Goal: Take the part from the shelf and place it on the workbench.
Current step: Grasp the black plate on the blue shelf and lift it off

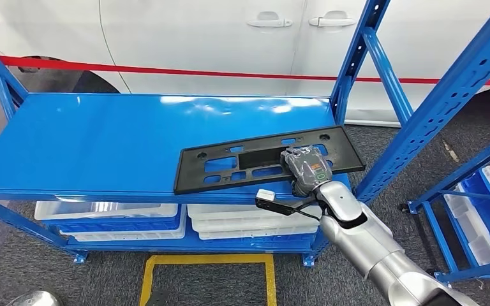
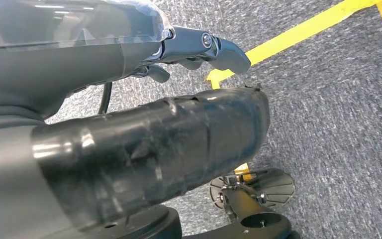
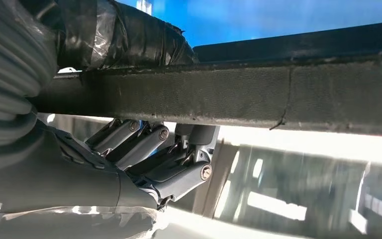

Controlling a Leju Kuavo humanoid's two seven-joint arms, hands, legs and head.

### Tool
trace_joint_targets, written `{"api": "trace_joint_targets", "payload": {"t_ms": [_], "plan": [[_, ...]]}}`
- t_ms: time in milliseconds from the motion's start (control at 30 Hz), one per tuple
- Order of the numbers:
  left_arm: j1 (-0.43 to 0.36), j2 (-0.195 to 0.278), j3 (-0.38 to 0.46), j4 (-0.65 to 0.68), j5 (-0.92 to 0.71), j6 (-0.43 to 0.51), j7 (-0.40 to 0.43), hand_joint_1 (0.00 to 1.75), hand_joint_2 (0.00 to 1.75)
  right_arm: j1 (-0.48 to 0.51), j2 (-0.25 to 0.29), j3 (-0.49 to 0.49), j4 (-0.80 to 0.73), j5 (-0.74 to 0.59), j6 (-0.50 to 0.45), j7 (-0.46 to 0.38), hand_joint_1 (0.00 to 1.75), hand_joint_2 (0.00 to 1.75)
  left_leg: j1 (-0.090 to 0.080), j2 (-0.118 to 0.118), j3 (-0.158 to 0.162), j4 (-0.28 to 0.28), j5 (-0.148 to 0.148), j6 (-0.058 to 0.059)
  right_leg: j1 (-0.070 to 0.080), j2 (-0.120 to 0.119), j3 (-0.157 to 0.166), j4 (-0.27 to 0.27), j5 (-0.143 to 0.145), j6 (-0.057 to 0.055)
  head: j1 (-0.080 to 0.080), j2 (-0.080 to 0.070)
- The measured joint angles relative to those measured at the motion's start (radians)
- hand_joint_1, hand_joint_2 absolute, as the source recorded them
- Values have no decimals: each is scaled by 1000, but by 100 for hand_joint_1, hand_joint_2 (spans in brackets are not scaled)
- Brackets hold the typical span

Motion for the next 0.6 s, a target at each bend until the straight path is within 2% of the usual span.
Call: {"api": "trace_joint_targets", "payload": {"t_ms": [67,133,167,200,233,300,333,367,400,467,500,533,600], "plan": [[-1,-1,-4,0,-5,-1,4,0,0,18,13,-14,-20,48,-46,7,175,175,-3,0,-3,1,-1,-12,7,2,11,-27,0,-11,0,0],[-3,-3,-11,0,-11,-2,8,0,0,32,26,-28,-28,78,-73,-3,175,175,0,1,-3,1,-2,-23,6,2,10,-31,4,-25,0,0],[-4,-3,-14,0,-13,-3,10,0,0,37,33,-35,-29,90,-84,-10,175,175,1,1,-8,12,-11,-27,5,1,12,-35,6,-33,0,0],[-5,-4,-17,0,-14,-3,11,0,0,40,40,-41,-29,101,-97,-17,175,175,2,1,-21,41,-31,-31,3,0,13,-38,8,-41,0,0],[-5,-4,-19,0,-16,-3,13,0,0,42,48,-47,-29,110,-110,-24,175,175,3,1,-46,94,-61,-33,2,-1,14,-40,9,-47,-1,0],[-5,-4,-21,0,-21,-4,18,0,0,45,60,-57,-26,125,-134,-36,175,175,3,1,-110,232,-120,-37,5,-2,14,-40,8,-53,-1,0],[-4,-4,-22,0,-24,-4,22,0,0,47,65,-61,-23,131,-144,-43,175,175,3,1,-135,280,-131,-38,7,-2,14,-40,8,-53,-1,0],[-4,-4,-23,0,-26,-5,24,0,0,48,70,-64,-20,136,-152,-50,175,175,3,1,-144,296,-126,-38,8,-2,14,-40,8,-54,-1,0],[-4,-4,-25,0,-30,-6,26,0,0,50,76,-67,-16,140,-160,-57,175,175,3,1,-131,267,-100,-36,9,0,15,-39,7,-54,-1,0],[-6,-4,-32,0,-36,-10,28,0,0,49,94,-73,-11,139,-175,-72,175,175,2,2,-71,134,-32,-29,10,4,16,-36,5,-52,-1,0],[-8,-4,-37,0,-40,-12,29,0,0,48,106,-75,-9,131,-180,-83,175,175,0,1,-39,66,-9,-25,12,6,14,-33,3,-49,-1,0],[-10,-4,-41,0,-42,-13,31,0,0,46,119,-77,-7,117,-180,-96,175,175,-2,0,-21,26,0,-21,14,8,12,-31,2,-44,-1,0],[-14,-4,-47,0,-46,-15,35,0,0,45,147,-78,-5,83,-168,-122,175,175,-6,-1,-11,5,-2,-16,16,10,10,-31,3,-34,-1,0]]}}
